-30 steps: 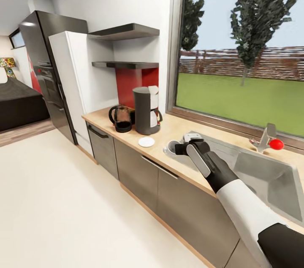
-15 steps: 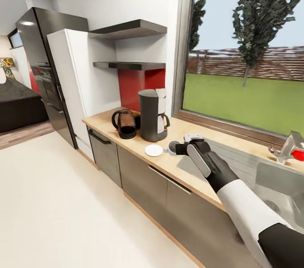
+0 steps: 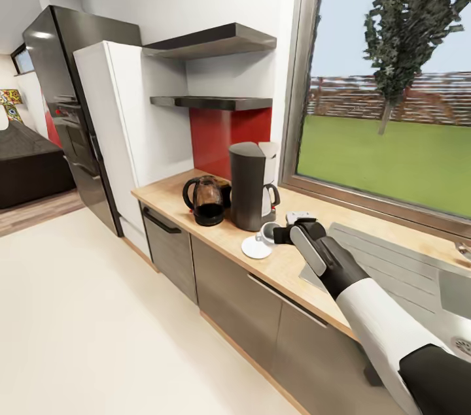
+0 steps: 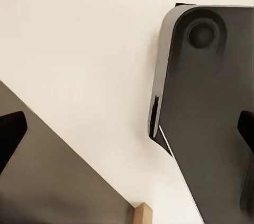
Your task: Set up a coffee station on the kitchen countertop: keep the coffee maker on the countertop, move the bottle of coffee from the kitchen shelf to the counter next to the coffee maker, place a paper coffee filter on top of the coffee maker, put the saucer next to the coffee maker with the coffee cup on the saucer, and place the electric kettle next to the coffee maker.
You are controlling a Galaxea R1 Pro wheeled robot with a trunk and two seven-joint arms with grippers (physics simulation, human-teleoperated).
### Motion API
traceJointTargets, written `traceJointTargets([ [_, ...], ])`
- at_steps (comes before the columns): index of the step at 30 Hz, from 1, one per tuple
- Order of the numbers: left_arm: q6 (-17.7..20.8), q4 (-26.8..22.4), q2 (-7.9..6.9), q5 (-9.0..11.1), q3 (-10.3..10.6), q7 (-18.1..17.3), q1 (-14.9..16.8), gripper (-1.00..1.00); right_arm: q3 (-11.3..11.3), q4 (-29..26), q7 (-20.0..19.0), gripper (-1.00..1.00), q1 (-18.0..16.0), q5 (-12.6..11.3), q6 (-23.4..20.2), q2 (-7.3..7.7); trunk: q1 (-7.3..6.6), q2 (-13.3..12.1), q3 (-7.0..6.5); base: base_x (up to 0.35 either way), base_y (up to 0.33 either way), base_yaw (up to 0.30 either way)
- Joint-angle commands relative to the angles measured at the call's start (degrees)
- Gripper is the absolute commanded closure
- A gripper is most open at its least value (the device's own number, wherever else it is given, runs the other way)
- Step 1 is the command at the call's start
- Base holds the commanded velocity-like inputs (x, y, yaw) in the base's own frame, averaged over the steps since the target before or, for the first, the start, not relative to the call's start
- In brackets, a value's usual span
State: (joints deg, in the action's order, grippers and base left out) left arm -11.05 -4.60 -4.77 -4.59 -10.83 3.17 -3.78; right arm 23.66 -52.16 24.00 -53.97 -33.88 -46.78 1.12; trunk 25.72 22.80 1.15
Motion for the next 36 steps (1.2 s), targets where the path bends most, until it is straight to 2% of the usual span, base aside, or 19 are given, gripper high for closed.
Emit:
traceJointTargets([
  [1, -0.11, -0.06, 0.02, -0.5, -0.34, 0.12, 0.0, -1.0, 0.25, 0.01, 0.62, 1.0, -0.08, -0.6, -0.07, 0.08, 0.07, 0.12, 0.12, 0.283, 0.234, 0.0],
  [10, -0.1, -0.06, -0.03, -0.51, -0.34, 0.15, 0.0, -1.0, 0.25, 0.12, 0.8, 1.0, -0.08, -0.42, -0.07, 0.04, 0.07, 0.12, 0.12, 0.259, 0.217, 0.0],
  [17, -0.07, -0.06, 0.01, -0.51, -0.34, 0.16, 0.0, -1.0, 0.25, 0.6, 0.95, 1.0, -0.08, -0.24, -0.23, 0.23, 0.07, 0.12, 0.12, 0.044, 0.038, 0.0],
  [22, 0.05, -0.06, -0.05, -0.55, -0.28, 0.13, 0.06, -1.0, 0.29, 4.08, 0.96, 1.0, -0.08, -0.23, -0.24, 0.08, 0.07, 0.12, 0.12, 0.003, 0.003, -0.018],
  [30, 0.3, -0.06, -0.07, -0.94, -0.22, 0.08, 0.09, -1.0, 0.31, 7.27, 0.96, 1.0, -0.08, -0.37, -0.16, -0.08, 0.07, 0.12, 0.12, 0.0, 0.0, -0.2],
  [36, 0.72, -0.06, -0.11, -1.11, 0.12, 0.07, 0.09, -1.0, 0.33, 11.12, 0.96, 1.0, -0.08, -0.67, -0.07, -0.48, 0.07, 0.12, 0.12, 0.063, 0.013, -0.02],
])
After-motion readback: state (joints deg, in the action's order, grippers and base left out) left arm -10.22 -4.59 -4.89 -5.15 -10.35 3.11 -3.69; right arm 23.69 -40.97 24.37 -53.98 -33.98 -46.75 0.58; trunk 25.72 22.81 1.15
